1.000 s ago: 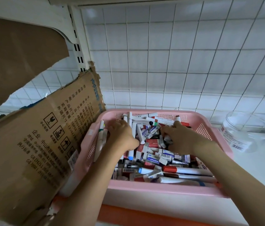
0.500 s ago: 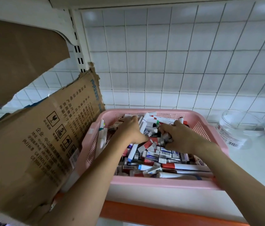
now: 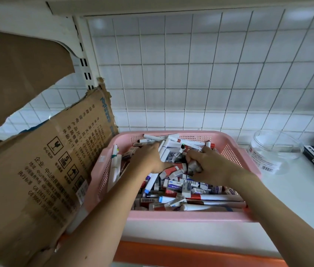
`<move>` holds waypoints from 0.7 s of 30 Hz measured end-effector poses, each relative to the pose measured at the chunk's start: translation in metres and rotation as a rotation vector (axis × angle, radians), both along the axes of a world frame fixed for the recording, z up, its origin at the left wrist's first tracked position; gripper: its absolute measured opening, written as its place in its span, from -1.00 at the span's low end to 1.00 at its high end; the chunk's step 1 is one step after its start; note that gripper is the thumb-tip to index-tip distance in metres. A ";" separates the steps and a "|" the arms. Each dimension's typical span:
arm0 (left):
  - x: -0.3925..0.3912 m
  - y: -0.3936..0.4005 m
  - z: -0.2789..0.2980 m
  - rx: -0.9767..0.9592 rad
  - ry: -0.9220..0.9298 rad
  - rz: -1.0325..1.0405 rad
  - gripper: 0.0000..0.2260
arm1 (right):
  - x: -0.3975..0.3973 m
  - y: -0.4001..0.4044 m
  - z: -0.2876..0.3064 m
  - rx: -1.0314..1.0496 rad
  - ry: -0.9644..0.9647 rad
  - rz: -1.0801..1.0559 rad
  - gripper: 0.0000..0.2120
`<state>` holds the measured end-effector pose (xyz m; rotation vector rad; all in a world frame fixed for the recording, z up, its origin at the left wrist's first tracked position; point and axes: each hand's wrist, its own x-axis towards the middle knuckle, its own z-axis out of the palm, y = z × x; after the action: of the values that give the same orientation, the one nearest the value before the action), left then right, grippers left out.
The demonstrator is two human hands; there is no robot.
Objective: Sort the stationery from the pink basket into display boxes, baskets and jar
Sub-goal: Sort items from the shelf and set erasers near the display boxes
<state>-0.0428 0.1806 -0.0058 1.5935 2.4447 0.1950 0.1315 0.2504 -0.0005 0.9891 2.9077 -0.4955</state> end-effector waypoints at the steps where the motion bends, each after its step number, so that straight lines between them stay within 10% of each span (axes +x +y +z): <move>1: 0.001 -0.001 -0.001 0.011 -0.025 -0.012 -0.32 | 0.001 -0.001 0.000 -0.004 -0.001 0.001 -0.66; 12: 0.009 -0.010 0.007 -0.060 -0.182 -0.120 -0.44 | 0.012 -0.003 0.004 0.016 0.291 0.008 -0.61; 21: 0.001 -0.018 0.004 0.280 -0.366 -0.020 -0.67 | 0.021 -0.008 0.006 0.049 0.331 -0.007 -0.62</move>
<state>-0.0417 0.1630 -0.0014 1.5203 2.1879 0.7822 0.1525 0.2427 0.0052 1.0104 3.2206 -0.6494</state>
